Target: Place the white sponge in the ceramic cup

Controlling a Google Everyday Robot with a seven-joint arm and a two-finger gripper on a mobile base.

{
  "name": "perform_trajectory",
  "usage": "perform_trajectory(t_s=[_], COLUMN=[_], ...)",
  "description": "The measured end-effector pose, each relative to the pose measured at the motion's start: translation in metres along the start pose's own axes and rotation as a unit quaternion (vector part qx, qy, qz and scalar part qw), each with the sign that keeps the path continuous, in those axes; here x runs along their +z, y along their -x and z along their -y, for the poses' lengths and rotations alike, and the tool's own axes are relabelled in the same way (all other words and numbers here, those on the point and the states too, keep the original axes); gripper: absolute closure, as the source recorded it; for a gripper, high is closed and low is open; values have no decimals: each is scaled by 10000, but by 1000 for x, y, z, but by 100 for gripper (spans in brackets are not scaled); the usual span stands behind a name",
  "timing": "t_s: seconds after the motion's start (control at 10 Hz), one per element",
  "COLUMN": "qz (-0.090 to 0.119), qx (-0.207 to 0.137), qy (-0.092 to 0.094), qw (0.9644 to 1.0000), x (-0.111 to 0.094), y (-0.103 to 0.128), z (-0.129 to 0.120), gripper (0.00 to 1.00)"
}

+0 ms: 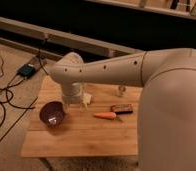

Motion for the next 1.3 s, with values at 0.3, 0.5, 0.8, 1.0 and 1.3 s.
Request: perform_trajectory(t_s=[0.3, 0.5, 0.8, 1.0, 1.3], qz=[-51, -98, 48, 232, 520], qx=[-158, -619, -1692, -2489, -3332], qy=[-32, -92, -573, -817, -783], qw=[9999, 9980, 9839, 9648, 9381], x=[3, 6, 15, 23, 37], y=[4, 16, 53, 80, 112], z=[1, 0, 12, 14, 13], gripper=[35, 35, 35, 35, 35])
